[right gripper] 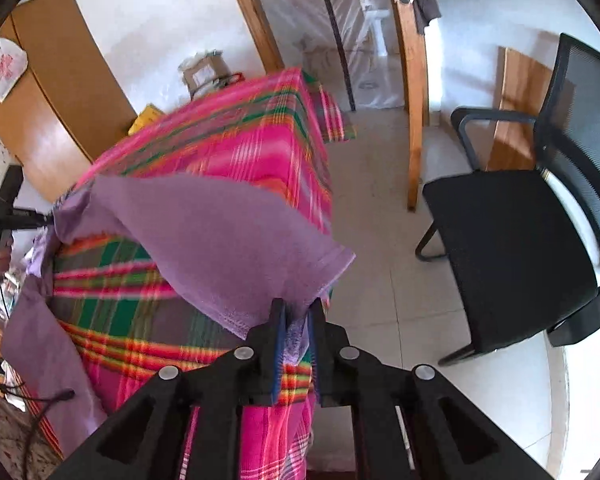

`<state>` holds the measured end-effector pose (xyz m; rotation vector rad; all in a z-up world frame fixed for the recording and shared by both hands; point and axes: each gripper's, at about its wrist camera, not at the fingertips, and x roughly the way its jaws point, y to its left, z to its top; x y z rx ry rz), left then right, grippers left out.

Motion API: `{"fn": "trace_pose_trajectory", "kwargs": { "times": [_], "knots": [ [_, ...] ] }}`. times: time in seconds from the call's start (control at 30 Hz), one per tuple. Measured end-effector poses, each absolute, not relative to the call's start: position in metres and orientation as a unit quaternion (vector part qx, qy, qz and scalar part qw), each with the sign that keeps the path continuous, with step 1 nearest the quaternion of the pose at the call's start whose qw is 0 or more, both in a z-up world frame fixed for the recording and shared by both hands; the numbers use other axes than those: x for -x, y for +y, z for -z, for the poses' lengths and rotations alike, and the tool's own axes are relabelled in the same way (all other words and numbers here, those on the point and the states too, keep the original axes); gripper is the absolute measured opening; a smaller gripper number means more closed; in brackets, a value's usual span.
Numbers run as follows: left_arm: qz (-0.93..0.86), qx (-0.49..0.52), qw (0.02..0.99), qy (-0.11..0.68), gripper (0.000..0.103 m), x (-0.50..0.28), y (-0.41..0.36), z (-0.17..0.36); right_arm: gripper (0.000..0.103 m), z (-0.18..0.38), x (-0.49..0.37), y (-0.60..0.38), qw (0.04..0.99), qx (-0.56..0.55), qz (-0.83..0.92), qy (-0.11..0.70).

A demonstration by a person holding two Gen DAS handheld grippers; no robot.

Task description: Fold clothes

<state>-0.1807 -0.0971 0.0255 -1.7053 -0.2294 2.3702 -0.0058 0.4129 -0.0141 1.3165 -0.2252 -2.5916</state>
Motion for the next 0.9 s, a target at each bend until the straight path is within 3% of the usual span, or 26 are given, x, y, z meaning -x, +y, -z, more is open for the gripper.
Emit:
{"fn": "trace_pose_trajectory", "kwargs": {
  "times": [0.07,0.13,0.27,0.37,0.8,0.9],
  "knots": [
    [-0.804,0.580,0.107,-0.078,0.015,0.179,-0.098,-0.026,0.016,0.006,0.011,0.409,0.108,-0.440,0.889,-0.064],
    [-0.801,0.584,0.112,-0.073,0.015,0.176,-0.098,-0.025,0.027,-0.002,0.016,0.406,0.103,-0.432,0.894,-0.052],
    [-0.796,0.591,0.115,-0.064,0.017,0.172,-0.096,-0.024,0.031,-0.011,0.039,0.389,0.125,-0.418,0.899,-0.040],
    [-0.794,0.594,0.121,-0.053,0.017,0.168,-0.092,-0.025,0.039,-0.009,0.066,0.369,0.145,-0.420,0.896,-0.027],
    [-0.814,0.559,0.149,-0.051,0.017,0.168,-0.085,-0.064,0.041,0.012,0.123,0.335,0.209,-0.456,0.865,0.016],
    [-0.824,0.546,0.150,-0.032,0.023,0.189,-0.080,-0.069,0.041,0.016,0.121,0.328,0.222,-0.462,0.858,0.032]
  ]
}}
